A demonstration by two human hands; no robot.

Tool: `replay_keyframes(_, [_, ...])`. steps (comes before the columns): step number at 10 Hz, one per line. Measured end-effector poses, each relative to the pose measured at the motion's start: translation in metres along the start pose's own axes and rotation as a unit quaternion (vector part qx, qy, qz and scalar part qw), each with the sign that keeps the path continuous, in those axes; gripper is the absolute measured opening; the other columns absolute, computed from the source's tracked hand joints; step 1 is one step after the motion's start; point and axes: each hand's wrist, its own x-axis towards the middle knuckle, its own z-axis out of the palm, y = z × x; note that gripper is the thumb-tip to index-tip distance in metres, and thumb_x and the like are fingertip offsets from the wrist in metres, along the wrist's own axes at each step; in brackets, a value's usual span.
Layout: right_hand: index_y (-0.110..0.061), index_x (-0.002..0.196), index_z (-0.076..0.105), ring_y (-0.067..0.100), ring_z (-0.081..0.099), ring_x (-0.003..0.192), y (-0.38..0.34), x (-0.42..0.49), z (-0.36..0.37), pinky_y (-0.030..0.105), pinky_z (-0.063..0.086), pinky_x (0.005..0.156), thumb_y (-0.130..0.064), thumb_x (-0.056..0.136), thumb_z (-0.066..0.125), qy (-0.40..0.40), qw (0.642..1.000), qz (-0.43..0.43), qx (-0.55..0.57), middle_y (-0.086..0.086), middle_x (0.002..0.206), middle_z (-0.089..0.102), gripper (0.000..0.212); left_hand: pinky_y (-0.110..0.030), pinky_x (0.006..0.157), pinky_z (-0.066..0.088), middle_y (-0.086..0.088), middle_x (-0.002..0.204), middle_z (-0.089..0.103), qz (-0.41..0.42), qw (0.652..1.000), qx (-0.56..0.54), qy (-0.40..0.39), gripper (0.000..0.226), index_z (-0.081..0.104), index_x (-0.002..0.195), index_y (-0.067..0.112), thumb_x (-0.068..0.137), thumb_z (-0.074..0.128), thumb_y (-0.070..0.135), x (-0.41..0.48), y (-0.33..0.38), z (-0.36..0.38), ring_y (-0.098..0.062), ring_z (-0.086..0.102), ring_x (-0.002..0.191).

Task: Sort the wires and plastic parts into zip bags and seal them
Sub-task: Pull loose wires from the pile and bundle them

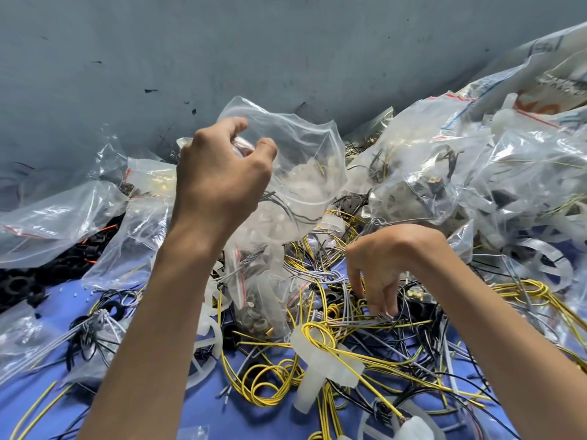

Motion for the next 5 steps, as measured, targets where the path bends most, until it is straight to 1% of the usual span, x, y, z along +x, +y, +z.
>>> replay_keyframes(1, [-0.016,0.081,0.069,0.01,0.071,0.073,0.005,0.003,0.008,0.019,0.052,0.061,-0.015,0.077,0.076,0.032,0.999,-0.006,-0.019,0.004,0.085,0.073,0.009,-0.028,0.084,0.046,0.016,0.066,0.051,0.002,1.0,0.003,-0.004,0.047,0.058,0.128,0.017,0.085,0.062,0.033,-0.001,0.001,0.0,-0.014,0.053,0.079])
replay_keyframes(2, [-0.016,0.103,0.07,0.014,0.066,0.1,0.012,0.01,0.025,0.019,0.047,0.063,-0.028,0.085,0.065,0.192,0.981,0.02,0.035,0.003,0.104,0.07,0.022,-0.026,0.083,0.044,0.019,0.069,0.053,-0.001,1.0,0.008,-0.006,0.046,0.058,0.129,0.018,0.086,0.062,0.034,-0.002,0.003,-0.001,-0.014,0.055,0.082])
replay_keyframes(3, [-0.014,0.098,0.067,0.005,0.069,0.063,0.008,0.009,0.018,0.017,0.049,0.051,-0.016,0.077,0.076,0.056,0.998,0.001,-0.004,-0.001,0.075,0.07,0.023,-0.025,0.085,0.043,0.022,0.072,0.05,-0.002,1.0,0.008,-0.011,0.045,0.058,0.129,0.018,0.086,0.062,0.034,-0.003,0.004,-0.002,-0.013,0.056,0.088])
replay_keyframes(4, [-0.023,0.087,0.06,-0.001,0.061,0.047,0.003,-0.004,0.001,0.016,0.045,0.05,-0.011,0.074,0.075,0.03,0.999,-0.01,-0.013,-0.005,0.069,0.068,0.023,-0.026,0.086,0.044,0.022,0.072,0.052,0.0,1.0,0.008,-0.018,0.046,0.059,0.127,0.018,0.085,0.062,0.035,-0.003,0.004,-0.002,-0.015,0.057,0.09])
replay_keyframes(5, [-0.032,0.079,0.056,-0.006,0.053,0.05,0.007,-0.022,-0.009,0.014,0.043,0.047,-0.016,0.078,0.067,0.131,0.989,-0.064,-0.015,-0.01,0.072,0.067,0.019,-0.032,0.089,0.049,0.006,0.084,0.064,-0.002,0.999,-0.008,-0.042,0.057,0.06,0.126,0.019,0.074,0.057,0.043,-0.004,0.006,-0.004,-0.026,0.063,0.093])
